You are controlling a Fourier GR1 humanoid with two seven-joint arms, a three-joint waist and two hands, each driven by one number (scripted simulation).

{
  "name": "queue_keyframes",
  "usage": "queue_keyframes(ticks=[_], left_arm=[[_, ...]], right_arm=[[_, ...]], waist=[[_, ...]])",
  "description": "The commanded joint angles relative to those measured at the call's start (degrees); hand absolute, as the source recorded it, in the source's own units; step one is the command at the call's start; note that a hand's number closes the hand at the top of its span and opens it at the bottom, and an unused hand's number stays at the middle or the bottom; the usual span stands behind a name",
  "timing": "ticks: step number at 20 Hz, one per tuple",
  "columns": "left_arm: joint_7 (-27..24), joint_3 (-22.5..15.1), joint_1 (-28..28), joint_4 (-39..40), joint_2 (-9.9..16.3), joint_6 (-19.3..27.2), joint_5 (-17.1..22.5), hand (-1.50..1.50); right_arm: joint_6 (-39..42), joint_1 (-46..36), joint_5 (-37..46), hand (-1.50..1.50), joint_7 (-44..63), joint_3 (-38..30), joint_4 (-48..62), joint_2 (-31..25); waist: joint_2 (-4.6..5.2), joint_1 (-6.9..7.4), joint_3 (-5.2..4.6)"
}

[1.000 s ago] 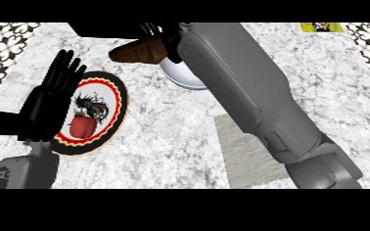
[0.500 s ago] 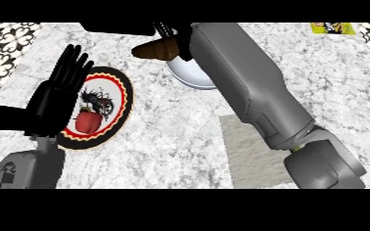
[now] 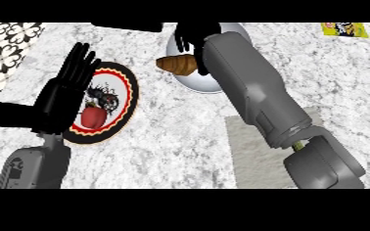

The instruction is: Pick the croissant from the placemat and place it in the bowl

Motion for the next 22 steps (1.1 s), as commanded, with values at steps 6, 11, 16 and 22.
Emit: queue_keyframes(ticks=[6,11,16,22], left_arm=[[0.4,-0.6,-0.1,-0.6,-0.7,0.6,-0.4,0.0],[0.3,-0.4,0.3,-0.2,-0.1,-0.4,0.0,0.0],[0.8,-0.4,-2.4,0.0,-0.6,0.9,-0.4,0.0],[0.3,1.9,-1.0,0.3,1.4,-1.1,1.4,0.0]], right_arm=[[-1.1,1.5,-8.5,-1.5,-7.7,-8.9,2.0,0.0],[-3.2,-1.2,-19.4,-1.5,-4.6,-20.5,0.8,-0.4],[-3.3,-3.5,-21.9,-1.5,-3.8,-23.9,1.3,-5.8],[-3.5,-4.3,-23.4,-1.5,-3.2,-26.4,2.2,-12.4]], waist=[[0.09,0.33,0.21],[0.02,0.55,0.2],[0.23,-0.38,0.15],[0.17,-0.13,0.1]])
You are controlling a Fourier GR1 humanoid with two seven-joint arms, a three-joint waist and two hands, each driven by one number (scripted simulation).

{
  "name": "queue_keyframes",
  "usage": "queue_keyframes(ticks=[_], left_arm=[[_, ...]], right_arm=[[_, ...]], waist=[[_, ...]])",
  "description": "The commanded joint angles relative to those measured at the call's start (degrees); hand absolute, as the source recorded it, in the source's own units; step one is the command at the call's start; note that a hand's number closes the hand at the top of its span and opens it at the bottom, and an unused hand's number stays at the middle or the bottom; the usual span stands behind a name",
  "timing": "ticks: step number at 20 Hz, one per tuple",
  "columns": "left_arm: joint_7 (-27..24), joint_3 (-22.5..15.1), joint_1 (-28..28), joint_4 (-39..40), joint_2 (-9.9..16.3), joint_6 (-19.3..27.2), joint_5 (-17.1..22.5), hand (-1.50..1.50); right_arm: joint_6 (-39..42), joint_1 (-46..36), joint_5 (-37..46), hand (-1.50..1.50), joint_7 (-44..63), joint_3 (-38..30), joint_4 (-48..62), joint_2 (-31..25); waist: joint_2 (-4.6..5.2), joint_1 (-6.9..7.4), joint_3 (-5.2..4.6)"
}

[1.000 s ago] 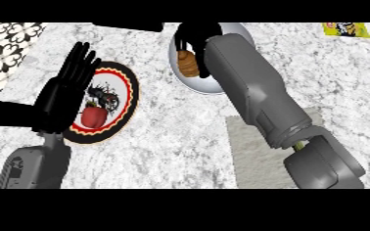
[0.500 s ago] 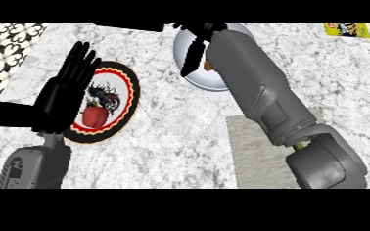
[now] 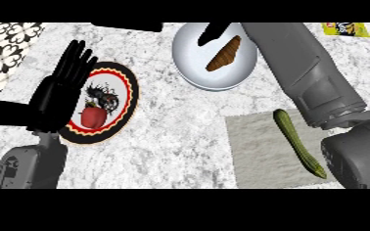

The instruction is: Pick the croissant from the placemat and place it in the bowl

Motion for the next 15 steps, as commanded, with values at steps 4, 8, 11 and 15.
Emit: queue_keyframes(ticks=[4,8,11,15], left_arm=[[-0.3,-0.5,0.1,-0.2,-0.7,0.4,-0.5,0.0],[0.4,-0.4,0.0,-1.2,-0.9,1.2,-0.4,0.0],[1.3,-1.2,-1.5,-0.7,-1.2,1.5,-0.9,0.0],[0.5,-0.9,-0.6,-0.7,-0.8,-0.2,0.1,0.0]], right_arm=[[5.8,-0.6,-1.0,-1.5,-1.0,-1.7,1.6,-9.6],[11.1,-1.5,-1.0,-1.5,-2.1,-2.0,2.1,-15.1],[12.8,-1.0,-0.7,-1.5,-3.2,-1.8,2.7,-15.8],[18.2,-1.7,0.2,-1.5,-4.0,-1.0,2.9,-21.4]], waist=[[0.29,-0.38,0.05],[0.29,0.0,0.1],[0.67,0.34,0.13],[0.8,0.67,0.1]])
